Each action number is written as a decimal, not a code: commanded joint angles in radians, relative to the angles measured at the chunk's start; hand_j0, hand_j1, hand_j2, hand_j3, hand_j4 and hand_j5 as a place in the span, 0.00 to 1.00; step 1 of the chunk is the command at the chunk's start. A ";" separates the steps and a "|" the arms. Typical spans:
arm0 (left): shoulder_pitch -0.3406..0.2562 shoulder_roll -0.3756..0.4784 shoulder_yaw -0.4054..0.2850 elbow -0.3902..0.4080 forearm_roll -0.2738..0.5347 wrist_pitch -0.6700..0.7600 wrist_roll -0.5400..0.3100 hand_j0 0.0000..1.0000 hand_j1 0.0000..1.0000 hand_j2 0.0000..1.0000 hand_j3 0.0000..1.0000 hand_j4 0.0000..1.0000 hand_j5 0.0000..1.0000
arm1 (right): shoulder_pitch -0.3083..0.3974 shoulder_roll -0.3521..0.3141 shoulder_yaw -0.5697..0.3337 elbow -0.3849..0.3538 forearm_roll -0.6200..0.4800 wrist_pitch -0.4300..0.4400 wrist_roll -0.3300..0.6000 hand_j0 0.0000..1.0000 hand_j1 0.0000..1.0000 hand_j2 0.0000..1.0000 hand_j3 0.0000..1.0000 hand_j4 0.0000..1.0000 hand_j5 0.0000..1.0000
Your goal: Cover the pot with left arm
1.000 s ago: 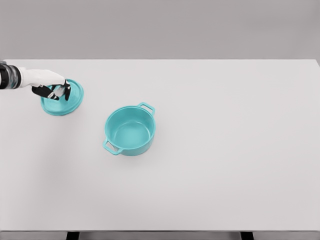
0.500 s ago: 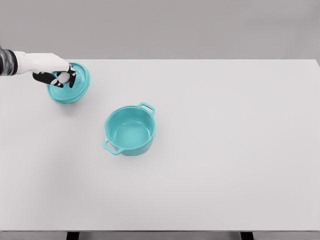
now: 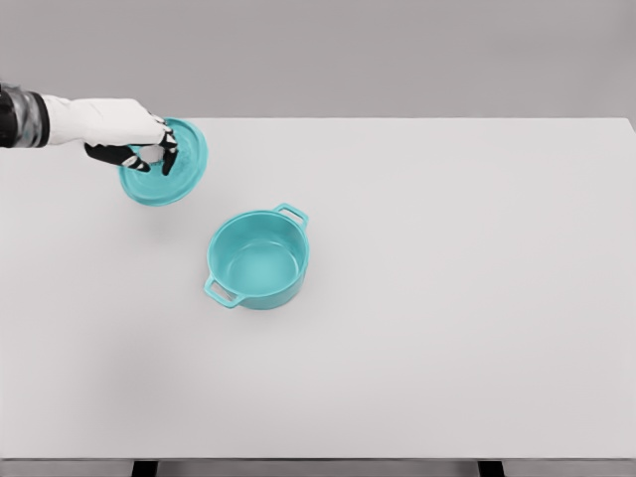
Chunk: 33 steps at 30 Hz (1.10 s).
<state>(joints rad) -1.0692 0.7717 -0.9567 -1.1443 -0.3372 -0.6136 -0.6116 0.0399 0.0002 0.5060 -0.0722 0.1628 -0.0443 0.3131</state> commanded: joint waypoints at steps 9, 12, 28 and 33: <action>0.029 0.123 -0.027 -0.348 0.067 0.003 0.001 0.41 0.41 0.41 0.41 0.41 0.41 | -0.002 0.000 0.000 0.000 0.000 0.000 0.000 1.00 1.00 1.00 1.00 1.00 1.00; 0.040 0.127 -0.036 -0.406 0.086 0.003 0.001 0.41 0.41 0.41 0.41 0.41 0.41 | -0.002 0.000 0.000 0.000 0.000 0.000 0.001 1.00 1.00 1.00 1.00 1.00 1.00; 0.089 0.054 -0.063 -0.423 0.090 0.003 0.001 0.44 0.44 0.44 0.44 0.44 0.44 | -0.002 0.000 0.000 0.000 0.000 0.000 0.000 1.00 1.00 1.00 1.00 1.00 1.00; 0.091 0.044 -0.070 -0.423 0.090 0.003 0.001 0.44 0.44 0.44 0.44 0.44 0.44 | -0.002 0.000 0.000 0.000 0.000 0.000 0.001 1.00 1.00 1.00 1.00 1.00 1.00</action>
<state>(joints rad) -0.9787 0.8195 -1.0242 -1.5680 -0.2516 -0.6135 -0.6113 0.0383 0.0002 0.5060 -0.0722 0.1627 -0.0443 0.3131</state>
